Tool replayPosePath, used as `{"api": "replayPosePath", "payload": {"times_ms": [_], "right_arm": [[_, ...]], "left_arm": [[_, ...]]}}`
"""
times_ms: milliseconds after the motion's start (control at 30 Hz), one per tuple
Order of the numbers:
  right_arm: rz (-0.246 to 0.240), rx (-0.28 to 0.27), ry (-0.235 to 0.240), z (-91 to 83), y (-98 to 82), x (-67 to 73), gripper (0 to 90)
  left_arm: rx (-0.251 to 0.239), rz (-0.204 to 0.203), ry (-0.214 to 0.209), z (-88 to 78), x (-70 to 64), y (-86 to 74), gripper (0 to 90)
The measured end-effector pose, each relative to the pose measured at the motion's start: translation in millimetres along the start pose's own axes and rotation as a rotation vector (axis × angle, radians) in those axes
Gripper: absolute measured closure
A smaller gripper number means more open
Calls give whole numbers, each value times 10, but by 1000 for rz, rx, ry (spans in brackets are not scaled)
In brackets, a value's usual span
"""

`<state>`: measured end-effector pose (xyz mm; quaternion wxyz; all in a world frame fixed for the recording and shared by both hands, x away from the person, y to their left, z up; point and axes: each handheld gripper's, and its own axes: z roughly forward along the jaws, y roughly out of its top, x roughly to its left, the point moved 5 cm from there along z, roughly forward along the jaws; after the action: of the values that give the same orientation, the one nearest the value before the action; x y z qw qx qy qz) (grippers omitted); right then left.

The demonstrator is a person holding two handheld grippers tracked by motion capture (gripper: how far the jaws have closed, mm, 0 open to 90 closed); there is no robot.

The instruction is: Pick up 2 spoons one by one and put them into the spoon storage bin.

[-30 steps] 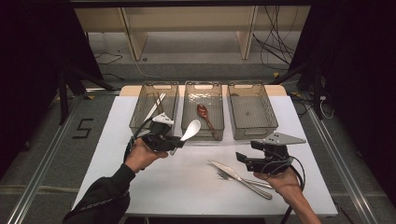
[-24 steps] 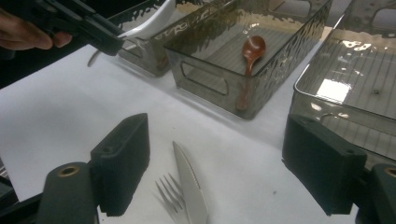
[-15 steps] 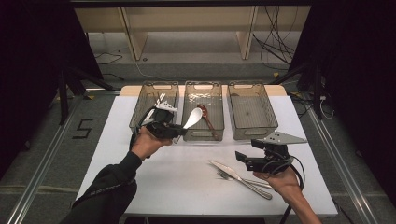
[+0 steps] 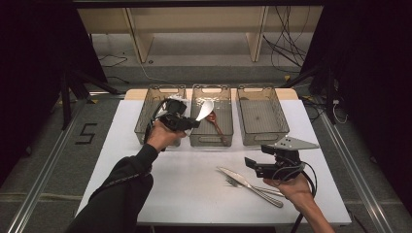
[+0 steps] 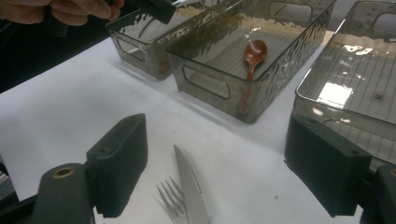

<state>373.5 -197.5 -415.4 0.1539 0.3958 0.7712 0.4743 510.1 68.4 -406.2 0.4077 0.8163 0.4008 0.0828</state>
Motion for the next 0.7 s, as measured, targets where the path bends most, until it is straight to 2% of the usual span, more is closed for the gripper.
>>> {"api": "replayPosePath", "payload": {"times_ms": [300, 700], "right_arm": [[-7, -5, 5, -2, 8, 8, 224], [-6, -4, 8, 4, 9, 11, 224]], "left_arm": [[-16, -40, 17, 142, 114, 121, 750], [2, -50, 33, 298, 174, 146, 749]]}}
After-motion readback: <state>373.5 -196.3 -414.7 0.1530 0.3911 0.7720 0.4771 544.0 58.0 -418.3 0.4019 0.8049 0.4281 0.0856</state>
